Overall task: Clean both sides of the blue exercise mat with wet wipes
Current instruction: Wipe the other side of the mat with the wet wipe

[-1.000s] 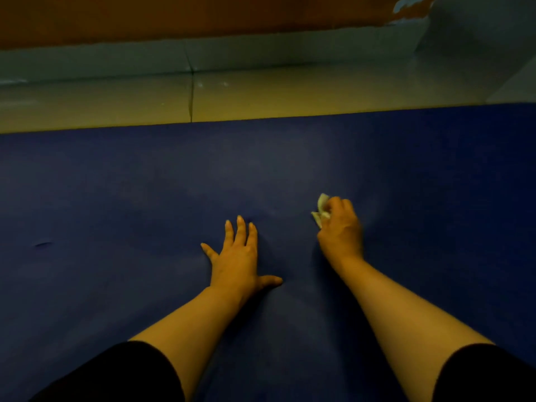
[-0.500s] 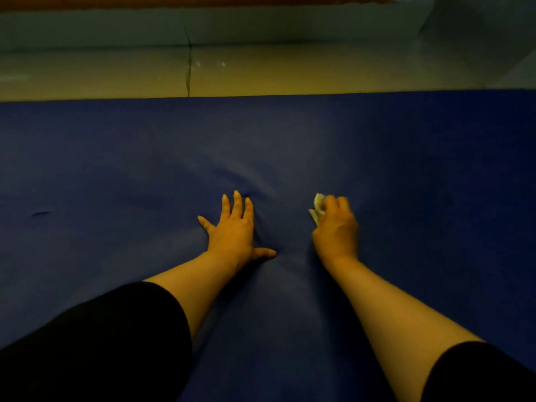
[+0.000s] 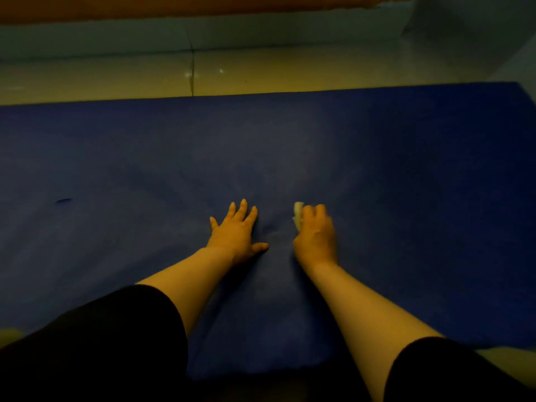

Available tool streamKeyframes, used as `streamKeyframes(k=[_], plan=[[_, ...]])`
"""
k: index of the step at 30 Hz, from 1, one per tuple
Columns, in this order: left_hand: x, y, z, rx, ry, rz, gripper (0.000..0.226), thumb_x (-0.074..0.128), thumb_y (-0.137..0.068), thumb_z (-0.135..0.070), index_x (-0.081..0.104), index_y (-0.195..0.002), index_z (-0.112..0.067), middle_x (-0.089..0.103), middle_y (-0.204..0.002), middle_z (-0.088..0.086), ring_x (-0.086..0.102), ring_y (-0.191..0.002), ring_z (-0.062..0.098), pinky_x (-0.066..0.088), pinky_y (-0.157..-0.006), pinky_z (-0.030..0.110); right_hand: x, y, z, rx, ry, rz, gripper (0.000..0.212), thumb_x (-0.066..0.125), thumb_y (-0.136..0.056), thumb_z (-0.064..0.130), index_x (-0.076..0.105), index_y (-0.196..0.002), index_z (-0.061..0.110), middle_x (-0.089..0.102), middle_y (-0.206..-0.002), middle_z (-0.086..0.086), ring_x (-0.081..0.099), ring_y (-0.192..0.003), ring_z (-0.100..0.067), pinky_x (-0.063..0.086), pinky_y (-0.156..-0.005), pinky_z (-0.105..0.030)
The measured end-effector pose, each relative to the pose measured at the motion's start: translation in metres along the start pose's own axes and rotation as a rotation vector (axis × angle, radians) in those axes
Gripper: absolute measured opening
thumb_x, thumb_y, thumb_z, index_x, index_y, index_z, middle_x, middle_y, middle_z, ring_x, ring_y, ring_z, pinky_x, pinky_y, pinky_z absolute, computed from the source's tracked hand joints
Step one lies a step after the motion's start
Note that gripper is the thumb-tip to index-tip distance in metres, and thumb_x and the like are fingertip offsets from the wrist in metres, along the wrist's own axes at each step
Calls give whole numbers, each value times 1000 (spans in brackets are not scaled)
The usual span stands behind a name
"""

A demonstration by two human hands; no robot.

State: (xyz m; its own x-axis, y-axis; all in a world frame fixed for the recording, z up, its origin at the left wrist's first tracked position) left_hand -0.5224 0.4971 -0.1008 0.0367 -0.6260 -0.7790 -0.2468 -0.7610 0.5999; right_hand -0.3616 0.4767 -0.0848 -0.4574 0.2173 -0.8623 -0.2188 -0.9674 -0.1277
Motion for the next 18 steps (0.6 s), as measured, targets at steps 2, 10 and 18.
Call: streamKeyframes(k=[2, 10, 18], plan=[[10, 12, -8, 8, 12, 9, 88, 52, -92, -53, -1, -155, -21, -15, -161, 4, -11, -148, 27, 5, -114, 65, 19, 23, 36, -199, -37, 96, 13, 69, -72, 1, 59, -79, 3, 55, -77, -19, 54, -57, -36, 40, -47, -32], [22, 48, -23, 31, -12, 89, 76, 43, -98, -49, 2, -155, -19, -10, -162, 4, -5, -149, 26, 4, -116, 60, -28, -6, -49, 221, 41, 117, 22, 62, -89, 15, 59, -104, -2, 50, -109, -24, 55, -90, -43, 42, -76, -43], [43, 73, -34, 41, 27, 14, 67, 37, -102, -43, 1, -155, -27, -6, -162, 5, -5, -149, 25, 1, -115, 60, 0, 58, 38, -82, -18, 440, 13, 54, -86, 6, 55, -98, 2, 48, -110, -17, 52, -93, -36, 32, -68, -36]])
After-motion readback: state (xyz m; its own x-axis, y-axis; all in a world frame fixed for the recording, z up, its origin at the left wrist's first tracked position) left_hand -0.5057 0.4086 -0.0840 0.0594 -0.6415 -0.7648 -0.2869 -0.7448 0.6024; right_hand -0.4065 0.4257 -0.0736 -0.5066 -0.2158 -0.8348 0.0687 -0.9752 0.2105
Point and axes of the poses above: each hand's wrist, its own y-axis away from the middle knuckle, its own x-axis out of the palm, z = x × y, the point moved 6 cm from there along -y, towards the middle knuckle
